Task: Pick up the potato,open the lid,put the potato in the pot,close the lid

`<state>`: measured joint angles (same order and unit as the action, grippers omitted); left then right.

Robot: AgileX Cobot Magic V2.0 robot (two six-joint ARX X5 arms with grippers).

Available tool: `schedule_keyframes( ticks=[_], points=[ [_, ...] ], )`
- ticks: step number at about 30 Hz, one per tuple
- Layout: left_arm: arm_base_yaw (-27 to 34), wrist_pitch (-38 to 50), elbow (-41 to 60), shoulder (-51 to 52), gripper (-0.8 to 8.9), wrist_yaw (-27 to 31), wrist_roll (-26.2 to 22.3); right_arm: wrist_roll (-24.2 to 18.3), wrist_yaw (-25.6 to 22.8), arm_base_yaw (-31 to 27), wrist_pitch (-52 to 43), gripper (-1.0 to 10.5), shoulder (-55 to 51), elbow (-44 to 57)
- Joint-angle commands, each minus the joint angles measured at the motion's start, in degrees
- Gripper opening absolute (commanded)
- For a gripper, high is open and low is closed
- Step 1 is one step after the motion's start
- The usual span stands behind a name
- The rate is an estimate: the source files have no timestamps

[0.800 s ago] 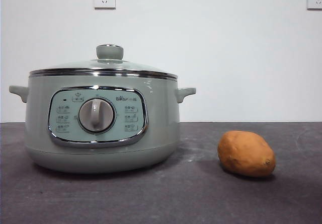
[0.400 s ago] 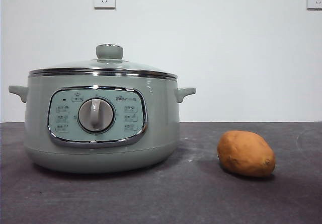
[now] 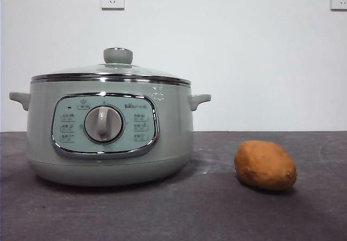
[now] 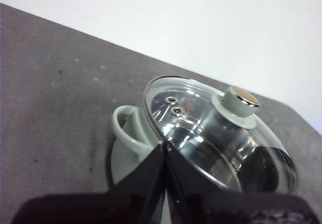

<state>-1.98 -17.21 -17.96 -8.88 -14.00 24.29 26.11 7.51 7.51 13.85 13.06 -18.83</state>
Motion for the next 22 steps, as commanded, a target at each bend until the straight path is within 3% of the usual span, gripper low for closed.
schedule_keyframes(
  ticks=[1, 9, 15, 22],
  points=[
    [0.2, -0.7, -4.5, -3.4, -0.07, -1.5, -5.7, -4.2, 0.1, 0.1, 3.0, -0.1, 4.9, -6.0],
    [0.2, -9.0, -19.7, -16.4, -0.07, -5.2, -13.7, -11.1, 0.5, 0.1, 14.1, 0.0, 18.3, -22.6],
    [0.2, -18.9, -31.1, -26.8, -0.04, -10.4, -18.5, -17.0, 6.6, 0.1, 25.5, 0.0, 28.4, -34.9],
    [0.1, -29.0, -40.4, -37.1, 0.01, -14.9, -22.9, -24.1, 18.2, 0.1, 35.6, 0.0, 38.2, -43.4]
  ],
)
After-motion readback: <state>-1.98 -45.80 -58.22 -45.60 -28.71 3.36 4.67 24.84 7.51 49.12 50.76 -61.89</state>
